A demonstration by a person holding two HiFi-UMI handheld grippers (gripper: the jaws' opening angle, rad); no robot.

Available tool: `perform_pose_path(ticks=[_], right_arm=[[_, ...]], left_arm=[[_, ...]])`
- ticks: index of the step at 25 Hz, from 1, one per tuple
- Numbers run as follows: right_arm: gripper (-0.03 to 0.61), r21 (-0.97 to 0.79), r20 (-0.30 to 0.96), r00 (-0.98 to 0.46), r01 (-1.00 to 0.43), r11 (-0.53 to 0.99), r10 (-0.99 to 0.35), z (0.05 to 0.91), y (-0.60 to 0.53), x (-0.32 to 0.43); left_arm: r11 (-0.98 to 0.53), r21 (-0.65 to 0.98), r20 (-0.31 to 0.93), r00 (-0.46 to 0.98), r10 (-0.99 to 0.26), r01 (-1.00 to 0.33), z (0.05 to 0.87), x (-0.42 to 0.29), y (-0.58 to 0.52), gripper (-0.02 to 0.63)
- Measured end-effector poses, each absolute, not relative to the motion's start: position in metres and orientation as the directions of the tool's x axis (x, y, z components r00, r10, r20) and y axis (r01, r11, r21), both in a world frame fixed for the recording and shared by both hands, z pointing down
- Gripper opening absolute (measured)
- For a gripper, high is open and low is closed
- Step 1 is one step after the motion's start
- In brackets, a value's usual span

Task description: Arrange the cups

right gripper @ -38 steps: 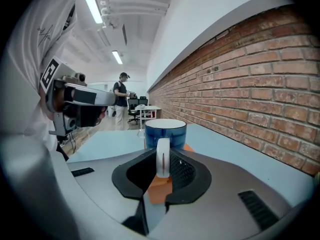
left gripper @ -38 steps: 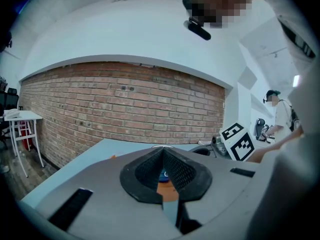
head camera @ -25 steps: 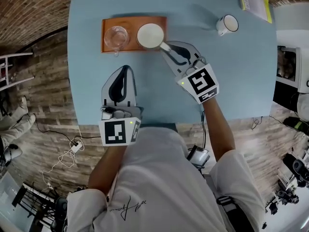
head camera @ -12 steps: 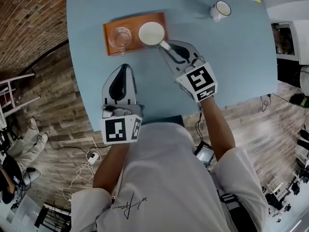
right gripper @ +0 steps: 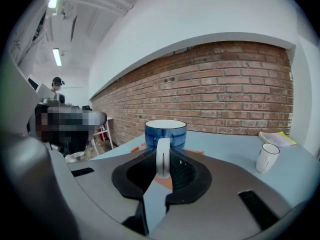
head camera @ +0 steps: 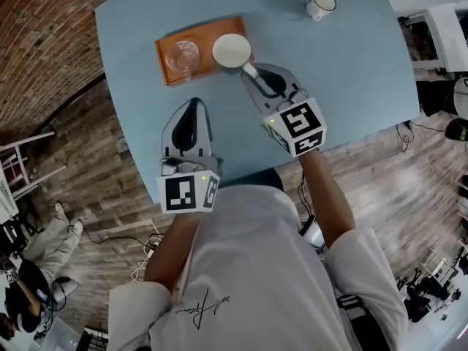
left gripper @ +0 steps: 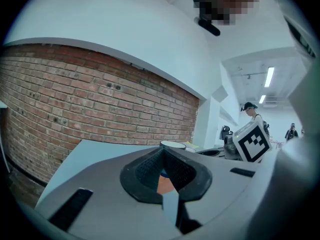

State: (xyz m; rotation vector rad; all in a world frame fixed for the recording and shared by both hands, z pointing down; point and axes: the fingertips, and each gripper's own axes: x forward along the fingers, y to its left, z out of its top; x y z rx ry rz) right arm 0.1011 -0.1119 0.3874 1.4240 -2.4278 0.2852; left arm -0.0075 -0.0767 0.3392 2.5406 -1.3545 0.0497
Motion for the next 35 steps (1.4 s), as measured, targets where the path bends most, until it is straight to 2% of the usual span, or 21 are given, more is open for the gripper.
perform_pose_path(ticks=[12,35], right_arm=[[0.066,-0.013,0.318,-0.294,-0.952,0.306,-0.901,0.386,-0.095,0.097],[0.066,0.010,0.281,-0.112,-0.993,0.120,-0.953,0.406,-0.122,0.100]], left_arm=[[-0.545,0.210,0.121,0.575,-0.809,-0.812,0.337,-0.010,-0.065,0.009],[-0.537,0.208,0.121,0.566,-0.815,-0.818,0.334,-0.016,-0.068,0.011]])
